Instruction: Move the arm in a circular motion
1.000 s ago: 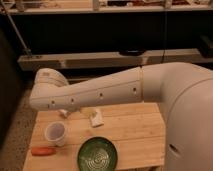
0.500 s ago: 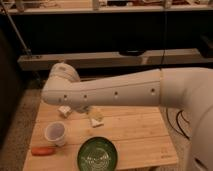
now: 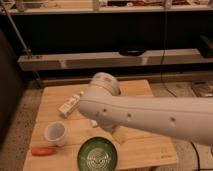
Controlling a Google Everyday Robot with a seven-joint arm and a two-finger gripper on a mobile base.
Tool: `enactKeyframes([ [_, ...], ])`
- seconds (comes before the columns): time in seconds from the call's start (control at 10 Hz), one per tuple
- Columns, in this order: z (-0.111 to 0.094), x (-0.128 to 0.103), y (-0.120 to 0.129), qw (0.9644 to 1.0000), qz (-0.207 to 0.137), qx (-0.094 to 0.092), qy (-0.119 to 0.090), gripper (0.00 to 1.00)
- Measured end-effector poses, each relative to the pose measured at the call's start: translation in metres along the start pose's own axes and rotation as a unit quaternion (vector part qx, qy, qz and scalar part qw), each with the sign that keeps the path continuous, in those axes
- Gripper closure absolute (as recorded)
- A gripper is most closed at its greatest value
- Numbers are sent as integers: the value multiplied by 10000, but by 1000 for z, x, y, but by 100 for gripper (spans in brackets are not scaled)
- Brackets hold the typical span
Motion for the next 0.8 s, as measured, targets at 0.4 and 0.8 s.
enactKeyframes([
  [0.4,0,58,82,9928,1150,30,-338,20],
  [0.8,-21,158,116,9726,2323,100,-7,20],
])
